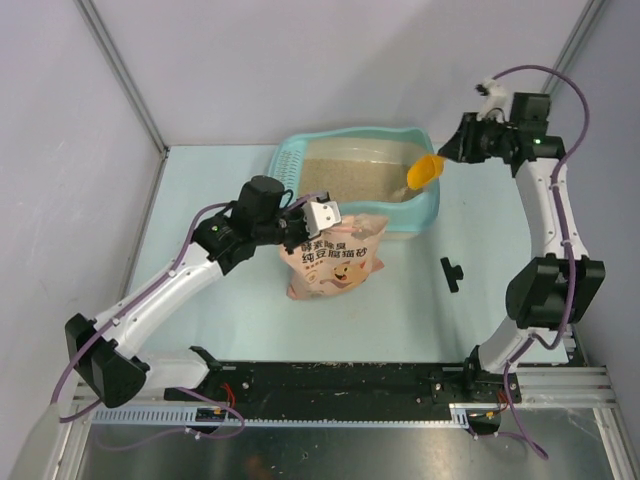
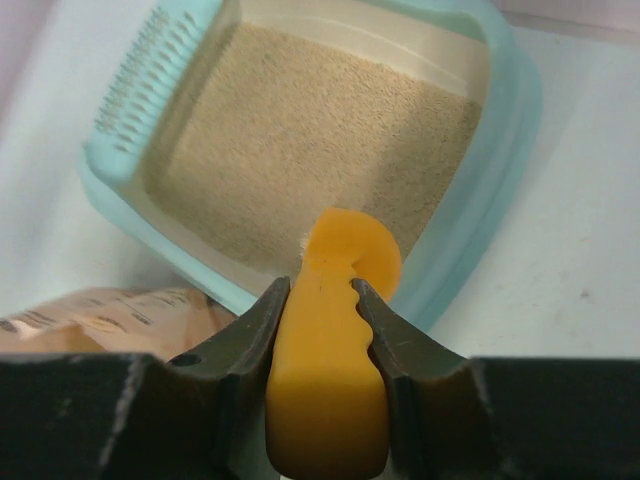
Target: Fill the litter box with clean litter
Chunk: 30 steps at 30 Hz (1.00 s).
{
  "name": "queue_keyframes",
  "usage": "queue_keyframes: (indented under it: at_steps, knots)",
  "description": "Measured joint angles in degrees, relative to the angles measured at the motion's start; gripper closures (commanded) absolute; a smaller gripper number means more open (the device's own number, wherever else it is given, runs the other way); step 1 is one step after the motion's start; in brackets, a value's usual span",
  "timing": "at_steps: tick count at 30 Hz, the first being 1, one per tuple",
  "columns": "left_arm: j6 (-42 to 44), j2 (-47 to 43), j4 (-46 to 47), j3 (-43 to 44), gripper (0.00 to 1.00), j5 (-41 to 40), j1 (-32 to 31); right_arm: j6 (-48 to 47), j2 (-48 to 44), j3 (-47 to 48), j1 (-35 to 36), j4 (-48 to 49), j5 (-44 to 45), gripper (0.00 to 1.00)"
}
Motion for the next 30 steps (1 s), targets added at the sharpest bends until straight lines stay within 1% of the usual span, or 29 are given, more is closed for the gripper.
queue_keyframes:
  at_steps: [2, 5, 7, 9, 11, 14, 17, 19, 24, 30]
  knots:
    - [0.0, -0.5, 0.1, -0.4, 1.00, 0.1, 0.0, -6.0, -1.8, 0.0, 3.9, -1.7, 5.6, 1.00]
    - [0.0, -1.1, 0.4, -1.0, 1.00, 0.2, 0.0, -15.9, -7.1, -3.7, 13.9, -0.3, 14.8, 1.00]
    - [0.0, -1.2, 0.5, -1.2, 1.00, 0.2, 0.0, -20.6, -12.4, -8.0, 20.5, 0.7, 18.1, 1.00]
    - [-0.1, -1.3, 0.6, -1.3, 1.00, 0.2, 0.0, -23.7, -16.8, -10.0, 23.9, 0.4, 20.2, 1.00]
    - [-0.1, -1.3, 0.9, -1.4, 1.00, 0.2, 0.0, -24.9, -19.2, -9.2, 24.3, -0.3, 20.9, 1.00]
    - [-0.1, -1.4, 1.2, -1.7, 1.00, 0.1, 0.0, -25.1, -20.3, -4.2, 23.7, -3.7, 19.4, 1.00]
    - [-0.1, -1.5, 1.4, -1.8, 1.00, -0.1, 0.0, -23.7, -20.4, 0.1, 23.4, -8.4, 15.1, 1.00]
    - [-0.2, -1.5, 1.4, -1.9, 1.00, -0.1, 0.0, -22.7, -20.3, 1.3, 23.4, -11.8, 11.6, 1.00]
    - [-0.2, -1.6, 1.4, -1.9, 1.00, -0.1, 0.0, -22.1, -19.1, 1.2, 23.5, -18.3, 5.9, 1.00]
    - [-0.2, -1.8, 1.9, -2.3, 1.00, -0.1, 0.1, -22.1, -16.4, 0.4, 23.4, -21.6, 1.4, 1.00]
